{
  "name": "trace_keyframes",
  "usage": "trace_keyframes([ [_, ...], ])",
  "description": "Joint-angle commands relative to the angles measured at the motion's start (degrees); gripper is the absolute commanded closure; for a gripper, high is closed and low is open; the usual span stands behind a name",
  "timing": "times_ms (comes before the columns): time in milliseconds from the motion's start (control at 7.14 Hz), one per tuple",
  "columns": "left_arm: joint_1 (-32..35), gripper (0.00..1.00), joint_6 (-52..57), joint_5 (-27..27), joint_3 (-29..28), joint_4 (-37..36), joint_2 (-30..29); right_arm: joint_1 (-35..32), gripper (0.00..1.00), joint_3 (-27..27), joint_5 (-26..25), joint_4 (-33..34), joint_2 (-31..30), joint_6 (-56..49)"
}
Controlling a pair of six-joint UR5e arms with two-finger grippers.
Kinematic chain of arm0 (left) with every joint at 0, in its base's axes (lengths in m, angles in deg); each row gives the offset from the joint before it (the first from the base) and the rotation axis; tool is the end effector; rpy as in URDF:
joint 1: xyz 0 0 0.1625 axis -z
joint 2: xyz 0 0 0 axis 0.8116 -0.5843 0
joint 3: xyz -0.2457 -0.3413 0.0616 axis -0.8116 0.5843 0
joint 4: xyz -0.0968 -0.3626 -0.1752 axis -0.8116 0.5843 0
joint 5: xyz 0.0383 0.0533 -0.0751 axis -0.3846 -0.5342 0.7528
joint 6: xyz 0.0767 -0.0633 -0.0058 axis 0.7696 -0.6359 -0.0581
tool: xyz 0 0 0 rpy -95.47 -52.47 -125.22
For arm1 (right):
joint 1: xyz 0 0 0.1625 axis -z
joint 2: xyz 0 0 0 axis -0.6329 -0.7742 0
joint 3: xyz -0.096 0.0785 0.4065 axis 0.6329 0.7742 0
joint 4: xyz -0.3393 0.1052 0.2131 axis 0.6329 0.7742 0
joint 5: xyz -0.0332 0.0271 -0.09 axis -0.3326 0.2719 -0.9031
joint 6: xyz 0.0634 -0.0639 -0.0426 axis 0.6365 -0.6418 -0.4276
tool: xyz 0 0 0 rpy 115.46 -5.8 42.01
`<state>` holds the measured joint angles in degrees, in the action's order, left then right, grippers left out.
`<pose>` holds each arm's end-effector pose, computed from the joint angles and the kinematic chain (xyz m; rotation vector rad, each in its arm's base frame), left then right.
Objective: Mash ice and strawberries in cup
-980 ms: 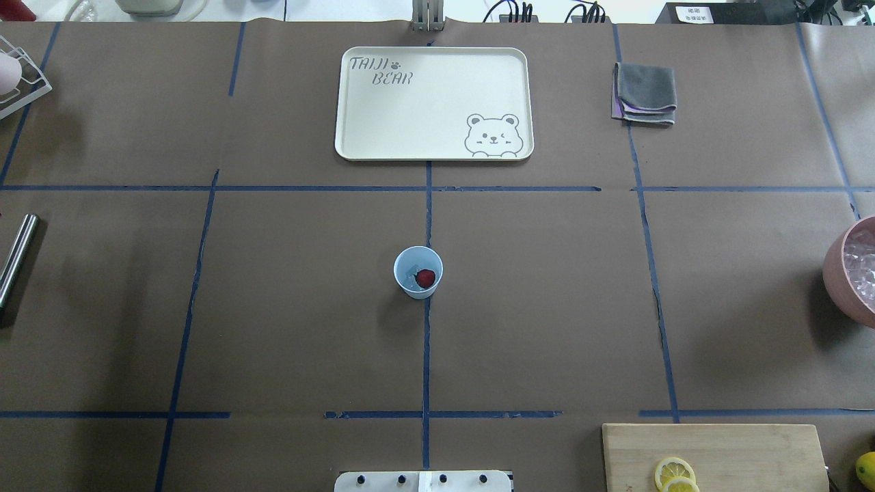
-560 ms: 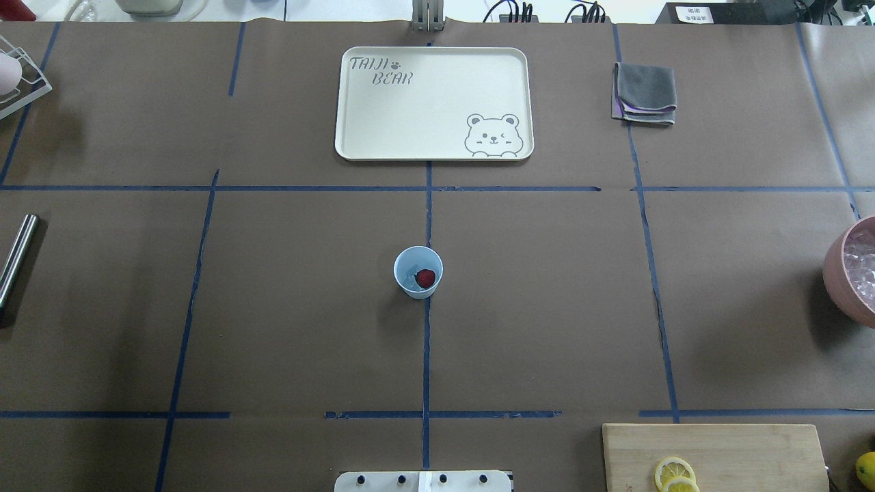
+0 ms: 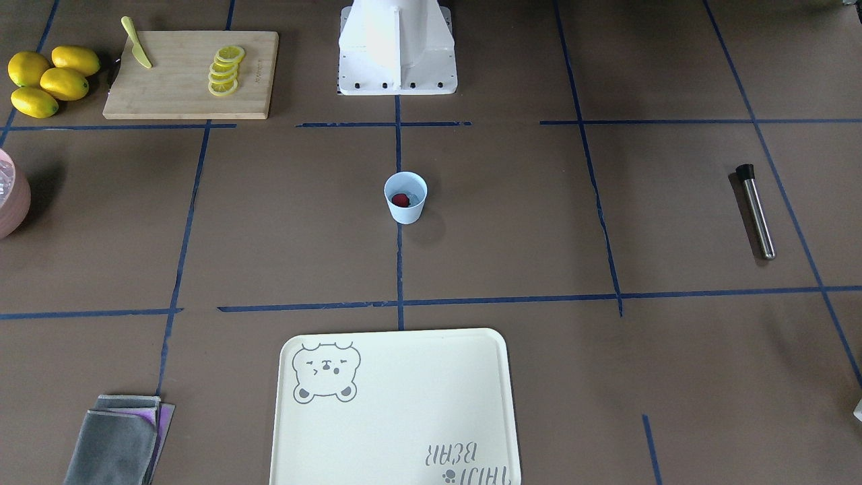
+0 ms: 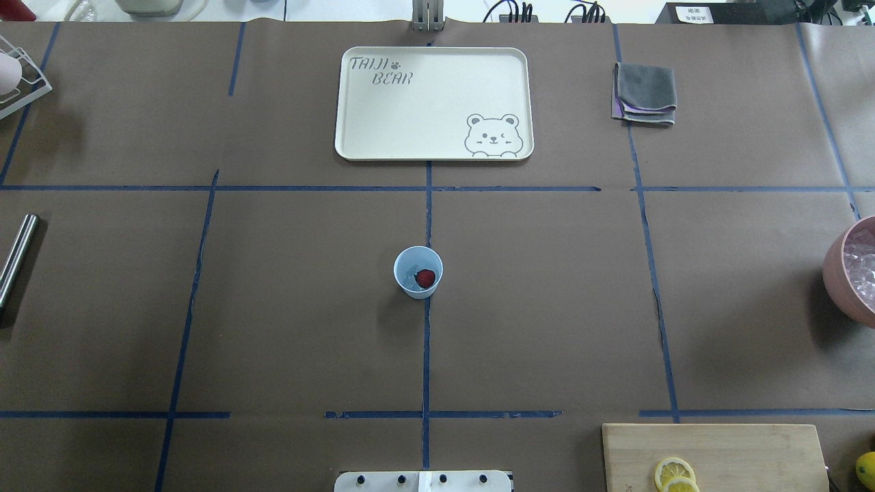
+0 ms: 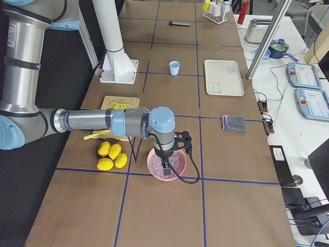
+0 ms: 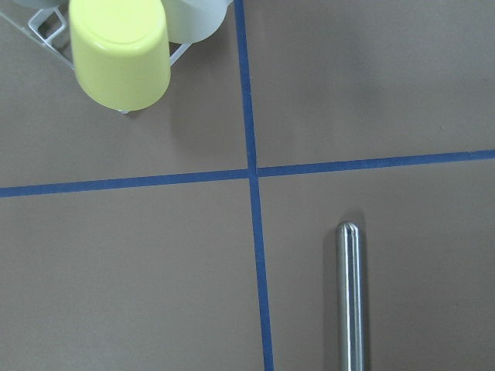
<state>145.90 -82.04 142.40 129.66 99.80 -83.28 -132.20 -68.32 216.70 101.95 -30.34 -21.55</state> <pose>-0.0745 -0.5013 0.6083 0.0689 0.8238 0.0550 0.0866 -0.3889 0.6142 0.1090 -0.7275 -0.1643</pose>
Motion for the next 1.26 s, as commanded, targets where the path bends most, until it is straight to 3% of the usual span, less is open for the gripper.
trace_keyframes([
  [0, 0.2, 0.0, -0.35, -0.76, -0.03, -0.01, 0.65, 0.04, 0.01, -0.01, 0.0, 0.0, -0.16, 0.0],
  [1120, -0.33, 0.0, 0.18, -1.11, -1.18, 0.52, 3.11, 0.13, 0.01, -0.19, 0.88, 0.09, -0.78, 0.0],
])
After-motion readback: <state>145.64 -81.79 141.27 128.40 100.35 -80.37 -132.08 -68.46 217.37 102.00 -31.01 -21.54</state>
